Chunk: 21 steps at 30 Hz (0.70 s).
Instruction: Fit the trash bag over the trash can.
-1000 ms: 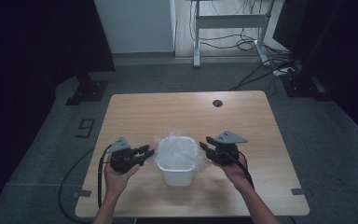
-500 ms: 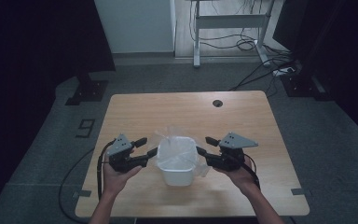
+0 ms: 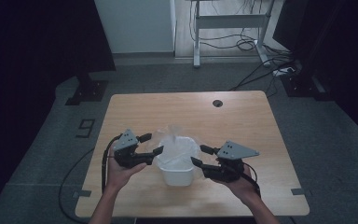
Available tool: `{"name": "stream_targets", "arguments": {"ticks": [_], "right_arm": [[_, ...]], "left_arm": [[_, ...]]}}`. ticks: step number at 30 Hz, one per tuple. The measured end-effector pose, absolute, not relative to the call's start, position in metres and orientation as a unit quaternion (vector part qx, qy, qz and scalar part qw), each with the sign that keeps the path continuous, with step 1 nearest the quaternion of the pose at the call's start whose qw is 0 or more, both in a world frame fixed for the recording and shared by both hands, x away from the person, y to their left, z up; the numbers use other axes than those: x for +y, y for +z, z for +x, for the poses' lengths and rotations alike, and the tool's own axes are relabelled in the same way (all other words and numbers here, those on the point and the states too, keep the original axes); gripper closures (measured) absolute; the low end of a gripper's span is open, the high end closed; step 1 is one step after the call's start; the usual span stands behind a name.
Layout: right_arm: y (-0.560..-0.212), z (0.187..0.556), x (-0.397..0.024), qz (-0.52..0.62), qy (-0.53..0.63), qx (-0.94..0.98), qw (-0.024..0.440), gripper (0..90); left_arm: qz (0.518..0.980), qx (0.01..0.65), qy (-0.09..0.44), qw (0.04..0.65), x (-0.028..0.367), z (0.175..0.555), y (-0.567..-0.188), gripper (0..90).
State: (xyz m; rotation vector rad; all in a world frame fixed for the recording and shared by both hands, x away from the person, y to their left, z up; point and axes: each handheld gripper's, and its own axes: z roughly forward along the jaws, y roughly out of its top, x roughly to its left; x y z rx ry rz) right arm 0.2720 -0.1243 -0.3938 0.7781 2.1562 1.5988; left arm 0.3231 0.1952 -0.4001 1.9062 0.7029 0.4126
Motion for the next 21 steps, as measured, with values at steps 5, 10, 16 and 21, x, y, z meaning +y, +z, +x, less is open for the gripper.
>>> {"name": "stream_targets", "arguments": {"ticks": [5,10,16,21], "right_arm": [[-0.405,0.264,-0.120,0.271,0.555,0.771,0.154,45.5],[-0.406,0.259,-0.114,0.261,0.552,0.779,0.142,45.0],[-0.406,0.249,-0.107,0.252,0.543,0.787,0.148,44.6],[-0.412,0.248,-0.102,0.248,0.523,0.796,0.177,64.7]], "left_arm": [[0.795,0.309,0.167,0.494,0.191,0.333,-0.403,33.4],[0.794,0.322,0.161,0.490,0.192,0.339,-0.410,50.1],[0.793,0.324,0.151,0.493,0.195,0.341,-0.415,66.4],[0.790,0.328,0.151,0.496,0.196,0.342,-0.415,83.7]]}}
